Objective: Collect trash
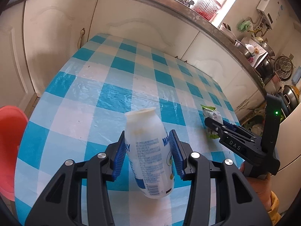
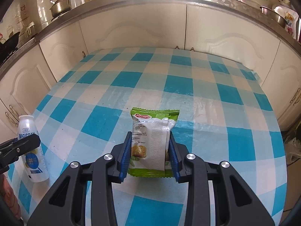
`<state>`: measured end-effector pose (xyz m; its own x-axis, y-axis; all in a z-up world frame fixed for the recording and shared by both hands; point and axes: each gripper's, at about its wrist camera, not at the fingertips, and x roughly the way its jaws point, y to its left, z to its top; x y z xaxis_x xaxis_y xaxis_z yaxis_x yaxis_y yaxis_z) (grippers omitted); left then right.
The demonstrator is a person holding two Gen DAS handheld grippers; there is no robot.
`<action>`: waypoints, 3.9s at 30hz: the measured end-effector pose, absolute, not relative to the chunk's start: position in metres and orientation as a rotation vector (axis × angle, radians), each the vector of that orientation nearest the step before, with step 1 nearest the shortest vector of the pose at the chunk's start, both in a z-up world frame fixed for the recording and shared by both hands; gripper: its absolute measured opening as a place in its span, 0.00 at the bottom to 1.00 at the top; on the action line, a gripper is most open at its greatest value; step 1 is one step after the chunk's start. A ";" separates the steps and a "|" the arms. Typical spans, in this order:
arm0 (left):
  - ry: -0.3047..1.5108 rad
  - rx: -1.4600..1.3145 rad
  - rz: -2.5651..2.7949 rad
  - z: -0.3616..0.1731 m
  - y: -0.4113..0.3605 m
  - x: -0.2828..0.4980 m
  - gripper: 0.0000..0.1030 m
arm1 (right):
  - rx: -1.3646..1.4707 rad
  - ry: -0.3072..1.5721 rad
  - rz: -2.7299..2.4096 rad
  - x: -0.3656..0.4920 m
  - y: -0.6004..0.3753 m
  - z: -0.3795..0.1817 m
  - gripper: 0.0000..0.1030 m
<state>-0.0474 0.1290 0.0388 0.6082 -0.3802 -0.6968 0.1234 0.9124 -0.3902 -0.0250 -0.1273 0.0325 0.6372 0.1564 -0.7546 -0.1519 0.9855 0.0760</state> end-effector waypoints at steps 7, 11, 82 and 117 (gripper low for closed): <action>0.851 -0.332 -0.270 0.043 0.149 -0.059 0.45 | -0.027 0.840 0.218 -0.038 -0.103 0.047 0.36; 0.838 -0.343 -0.248 0.045 0.164 -0.066 0.45 | -0.035 0.828 0.254 -0.045 -0.087 0.056 0.36; 0.783 -0.484 0.357 -0.001 0.388 -0.127 0.86 | -0.159 0.907 0.823 -0.059 0.188 0.052 0.85; 0.520 -0.073 0.032 0.155 0.133 -0.124 0.96 | 0.016 0.417 0.088 -0.132 -0.092 0.184 0.91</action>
